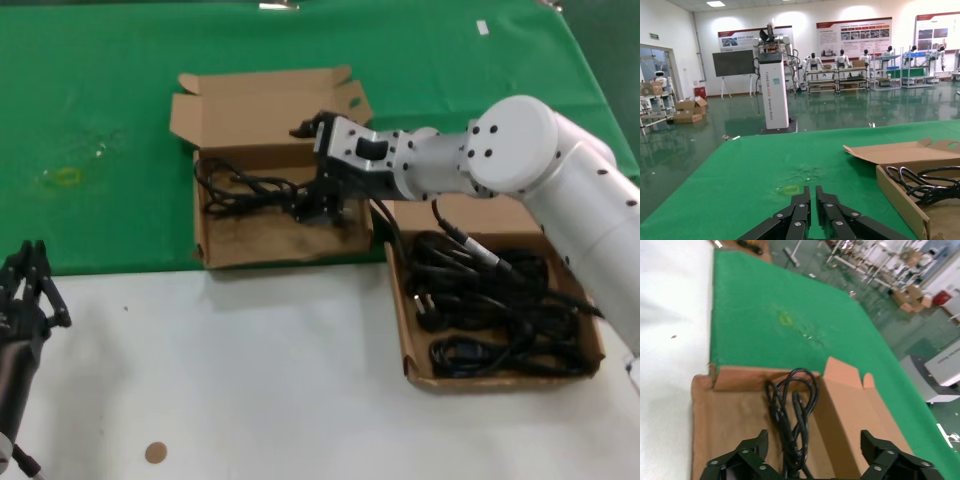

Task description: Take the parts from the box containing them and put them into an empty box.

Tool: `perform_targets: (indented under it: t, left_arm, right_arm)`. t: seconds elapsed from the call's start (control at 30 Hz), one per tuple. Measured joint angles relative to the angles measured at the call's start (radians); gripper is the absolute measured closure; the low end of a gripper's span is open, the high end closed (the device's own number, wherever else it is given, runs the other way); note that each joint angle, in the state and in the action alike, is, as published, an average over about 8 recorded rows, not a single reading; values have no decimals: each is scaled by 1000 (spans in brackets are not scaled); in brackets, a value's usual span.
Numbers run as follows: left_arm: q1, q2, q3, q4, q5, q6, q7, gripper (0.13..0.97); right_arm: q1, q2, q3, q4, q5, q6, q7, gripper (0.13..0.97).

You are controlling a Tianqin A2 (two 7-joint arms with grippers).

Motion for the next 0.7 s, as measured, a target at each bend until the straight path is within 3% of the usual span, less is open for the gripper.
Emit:
perform_targets:
  t: [0.2, 0.33, 0.43, 0.7]
  left_arm:
    - [0, 0, 0, 0, 0, 0, 0, 894]
    - [0, 0, 0, 0, 0, 0, 0, 865]
    - [0, 0, 0, 0, 0, 0, 0, 865]
    - [0, 0, 0, 0, 0, 0, 0, 717]
  right_arm:
    - [-65, 6, 33, 50, 36, 43, 0, 394]
    - [-119, 11, 60, 92, 67, 79, 0, 394]
    - [-162, 15, 82, 125, 91, 108, 0, 334]
    - [-275, 25, 139, 213, 154, 184, -1, 213]
